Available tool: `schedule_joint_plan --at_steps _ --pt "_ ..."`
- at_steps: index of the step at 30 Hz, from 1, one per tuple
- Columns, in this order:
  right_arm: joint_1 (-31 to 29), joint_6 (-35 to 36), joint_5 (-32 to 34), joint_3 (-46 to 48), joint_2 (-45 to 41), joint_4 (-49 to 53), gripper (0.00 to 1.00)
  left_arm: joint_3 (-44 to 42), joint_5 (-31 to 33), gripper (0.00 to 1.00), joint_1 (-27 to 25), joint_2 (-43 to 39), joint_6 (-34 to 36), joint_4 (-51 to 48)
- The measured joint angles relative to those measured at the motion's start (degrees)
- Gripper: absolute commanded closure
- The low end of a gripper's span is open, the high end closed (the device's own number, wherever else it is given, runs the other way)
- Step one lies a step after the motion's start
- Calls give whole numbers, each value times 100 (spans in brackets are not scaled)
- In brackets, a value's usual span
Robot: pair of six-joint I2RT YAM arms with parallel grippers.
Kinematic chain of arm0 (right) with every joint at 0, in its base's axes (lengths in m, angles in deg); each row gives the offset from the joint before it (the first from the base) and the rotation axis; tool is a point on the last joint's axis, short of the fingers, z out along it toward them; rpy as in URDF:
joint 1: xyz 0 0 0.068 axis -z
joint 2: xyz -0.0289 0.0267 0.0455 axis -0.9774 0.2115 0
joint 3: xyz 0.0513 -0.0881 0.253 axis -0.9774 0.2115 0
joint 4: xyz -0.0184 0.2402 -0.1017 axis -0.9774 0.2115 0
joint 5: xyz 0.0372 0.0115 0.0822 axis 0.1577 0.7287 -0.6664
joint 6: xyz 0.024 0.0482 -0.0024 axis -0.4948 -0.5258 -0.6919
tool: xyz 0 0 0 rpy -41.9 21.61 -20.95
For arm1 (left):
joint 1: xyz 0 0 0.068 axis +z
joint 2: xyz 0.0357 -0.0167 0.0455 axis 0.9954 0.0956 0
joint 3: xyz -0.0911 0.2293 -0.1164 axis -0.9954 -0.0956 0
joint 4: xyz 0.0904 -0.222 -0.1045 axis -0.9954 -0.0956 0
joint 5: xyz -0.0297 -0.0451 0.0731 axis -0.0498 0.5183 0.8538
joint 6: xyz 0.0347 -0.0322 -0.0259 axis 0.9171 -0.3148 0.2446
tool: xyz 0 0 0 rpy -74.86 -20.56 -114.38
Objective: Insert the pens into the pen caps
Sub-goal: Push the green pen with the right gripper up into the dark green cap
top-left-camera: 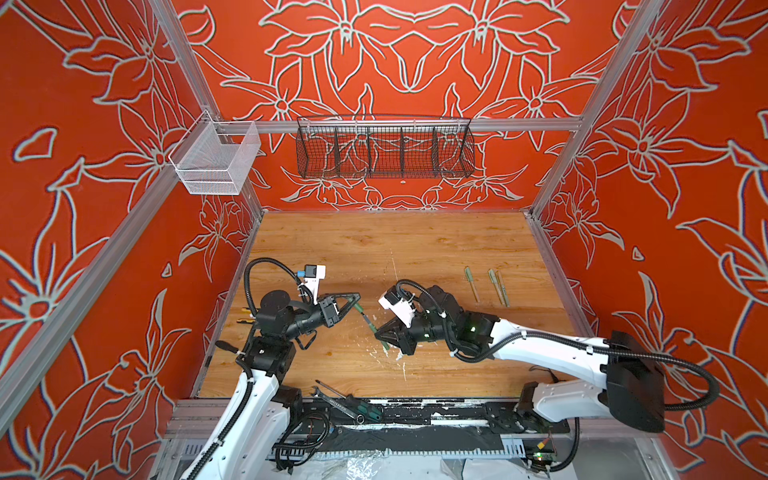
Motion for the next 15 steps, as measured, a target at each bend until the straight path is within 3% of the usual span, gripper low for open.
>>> schedule_joint_plan --at_steps 15 --pt "0 44 50 -2 -57 11 100 2 184 100 0 -131 142 -190"
